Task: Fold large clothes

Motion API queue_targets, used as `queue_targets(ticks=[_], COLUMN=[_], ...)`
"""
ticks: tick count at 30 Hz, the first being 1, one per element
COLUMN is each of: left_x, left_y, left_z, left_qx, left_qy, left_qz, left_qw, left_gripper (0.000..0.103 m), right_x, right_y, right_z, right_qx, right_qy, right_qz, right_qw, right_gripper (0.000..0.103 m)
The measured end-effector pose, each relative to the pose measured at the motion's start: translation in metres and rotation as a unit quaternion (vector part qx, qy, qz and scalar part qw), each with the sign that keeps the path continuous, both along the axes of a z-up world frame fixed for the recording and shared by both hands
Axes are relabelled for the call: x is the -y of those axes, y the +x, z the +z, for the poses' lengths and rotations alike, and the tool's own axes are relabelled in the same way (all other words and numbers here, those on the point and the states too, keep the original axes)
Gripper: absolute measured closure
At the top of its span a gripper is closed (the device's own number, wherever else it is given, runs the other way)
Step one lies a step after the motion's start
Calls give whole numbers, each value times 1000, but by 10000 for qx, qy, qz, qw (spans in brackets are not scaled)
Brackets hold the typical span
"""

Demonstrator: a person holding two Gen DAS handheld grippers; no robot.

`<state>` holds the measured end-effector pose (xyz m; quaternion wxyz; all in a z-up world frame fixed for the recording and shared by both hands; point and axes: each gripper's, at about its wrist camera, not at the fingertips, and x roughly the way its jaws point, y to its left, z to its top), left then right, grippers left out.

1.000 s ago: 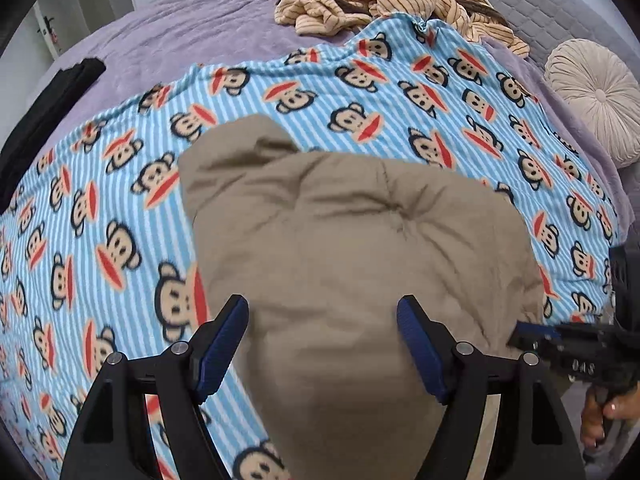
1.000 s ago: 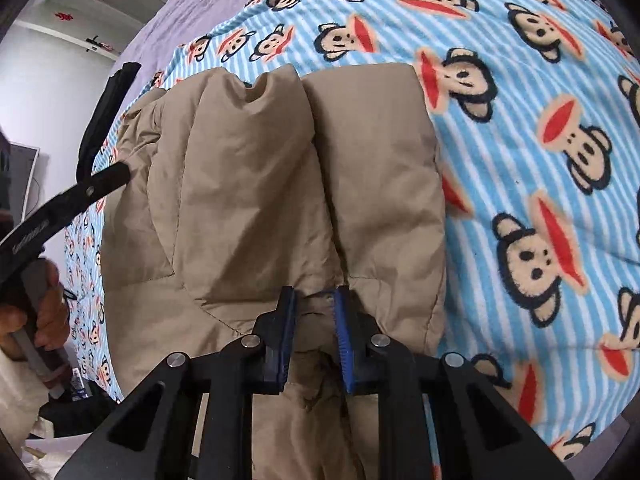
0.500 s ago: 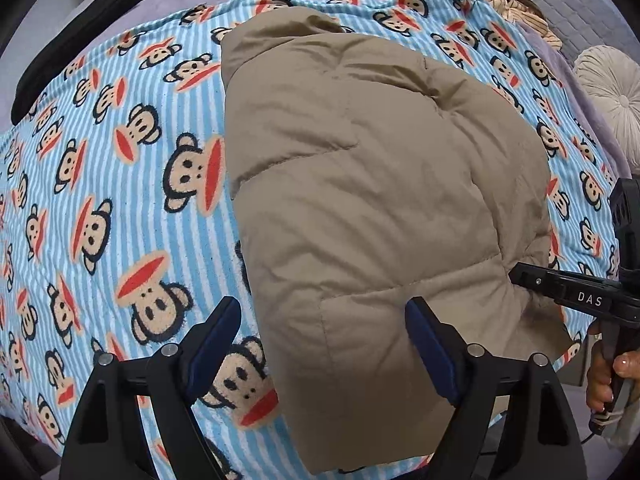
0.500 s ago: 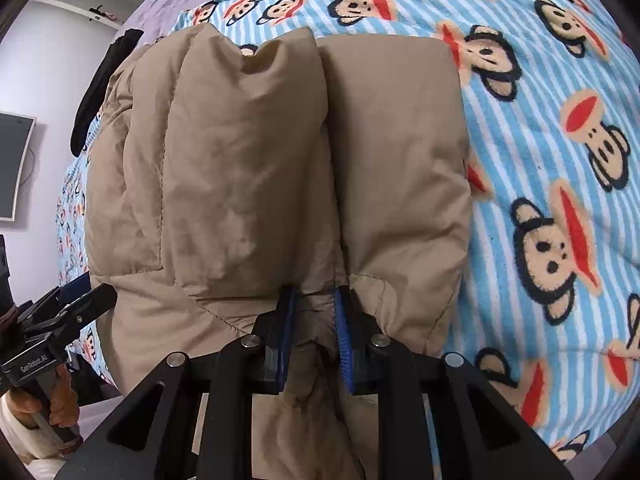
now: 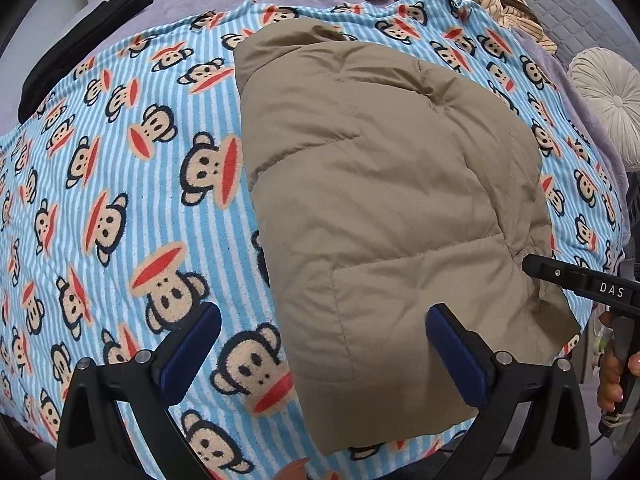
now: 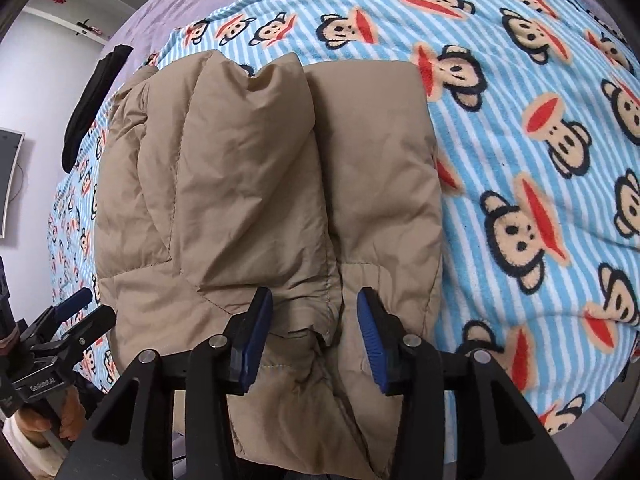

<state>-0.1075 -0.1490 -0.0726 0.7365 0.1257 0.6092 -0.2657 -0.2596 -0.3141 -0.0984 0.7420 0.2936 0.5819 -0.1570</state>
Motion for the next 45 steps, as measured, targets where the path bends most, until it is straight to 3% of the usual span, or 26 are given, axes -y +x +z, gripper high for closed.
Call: queue_targets(ticks=[3, 5, 9, 11, 22, 25, 33, 41, 42, 44, 45], left_x=[-6, -10, -21, -27, -53, -54, -38, -4, -1, 4, 5], left_y=[-1, -2, -5, -7, -9, -6, 7, 27, 29, 32, 34], left_z=[3, 5, 5, 4, -2, -3, 22, 19, 20, 18, 17], left_qx=[32, 13, -10, -41, -39, -158, 83, -42, -56, -112, -133], left_qy=[-29, -99, -117, -157, 40, -13, -76, -134, -163, -227, -241], left_qz=[-59, -62, -52, -67, 60, 84, 590, 877, 902, 933, 942], left_qw=[10000, 9999, 9999, 9998, 10000, 9998, 9982, 9960, 9958, 9953, 9952], left_gripper=[0, 0, 0, 0, 0, 0, 0, 0, 0, 0, 0], right_x=[-4, -9, -24, -32, -56, -52, -21, 22, 26, 33, 37], right_y=[-4, -7, -14, -20, -40, -39, -18, -1, -2, -3, -2], right_z=[6, 10, 12, 11, 23, 26, 28, 25, 24, 18, 15], right_qx=[40, 97, 122, 135, 250, 244, 156, 189, 188, 112, 141], right_qy=[-66, -59, -195, -205, -516, -509, -348, -161, -145, -50, 24], right_qz=[-79, -110, -119, -166, -442, -454, -132, 153, 178, 220, 244], right_qw=[9999, 9999, 9997, 9996, 9974, 9974, 9992, 9996, 9996, 9997, 9996], right_gripper=[45, 33, 31, 23, 22, 22, 22, 21, 19, 0, 0])
